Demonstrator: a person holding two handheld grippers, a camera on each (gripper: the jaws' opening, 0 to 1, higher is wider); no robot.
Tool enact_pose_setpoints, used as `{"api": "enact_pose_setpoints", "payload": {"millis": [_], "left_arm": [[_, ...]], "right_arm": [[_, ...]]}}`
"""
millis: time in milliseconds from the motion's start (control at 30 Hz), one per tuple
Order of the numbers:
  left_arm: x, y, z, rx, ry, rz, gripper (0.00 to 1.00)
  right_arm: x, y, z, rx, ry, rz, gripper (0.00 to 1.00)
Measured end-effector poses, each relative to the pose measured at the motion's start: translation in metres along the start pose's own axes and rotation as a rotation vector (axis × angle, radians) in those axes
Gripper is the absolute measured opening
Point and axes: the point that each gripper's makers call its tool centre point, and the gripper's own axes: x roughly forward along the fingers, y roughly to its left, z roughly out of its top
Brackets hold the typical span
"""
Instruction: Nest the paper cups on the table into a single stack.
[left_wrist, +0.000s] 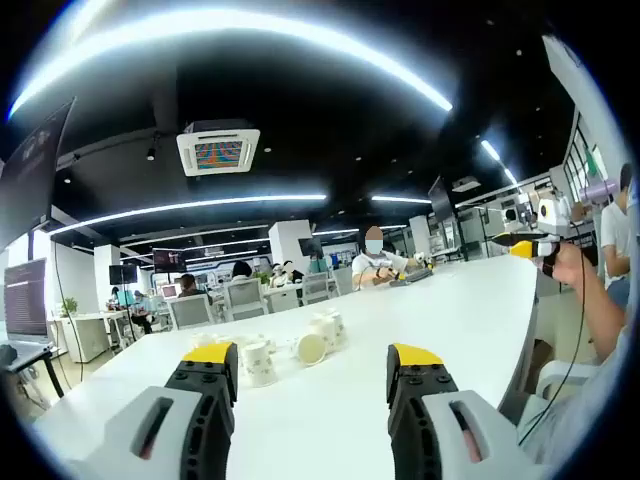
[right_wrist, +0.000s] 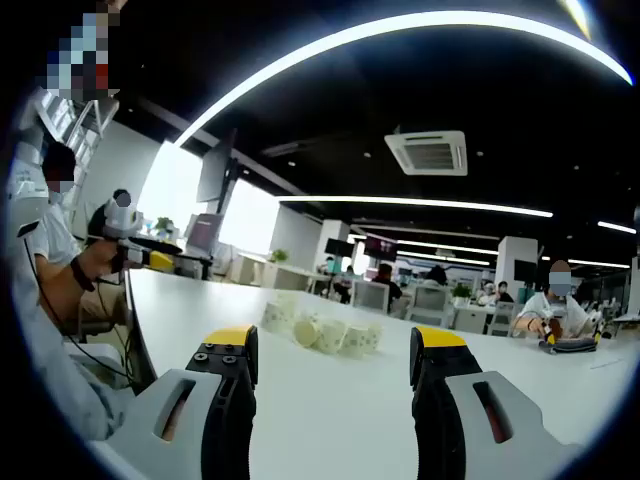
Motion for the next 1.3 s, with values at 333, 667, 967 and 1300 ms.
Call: {"api": "enact_pose_setpoints", "payload": {"millis": [333, 667, 967, 1300], "left_arm": [[0.004, 0.0, -0.004, -0.002, 0.005, 0.007, 0.65], [0.01, 0.002, -0.009, -0.018, 0.021, 0.024, 0.66], [0.024, -0.002, -0.013, -0.012, 0.035, 0.016, 0.66], [0.032, 0.0, -0.029, -0.012, 0.082, 0.025, 0.66]], "right_arm": [[-0.001, -0.002, -0.001, 0.006, 0.002, -0.005, 0.64], [0.002, 0.005, -0.008, 0.016, 0.012, 0.033, 0.64], [0.005, 0.006, -0.018, 0.012, 0.036, 0.061, 0.67], [0.003, -0.002, -0.024, 0.023, 0.049, 0.04, 0.64]]}}
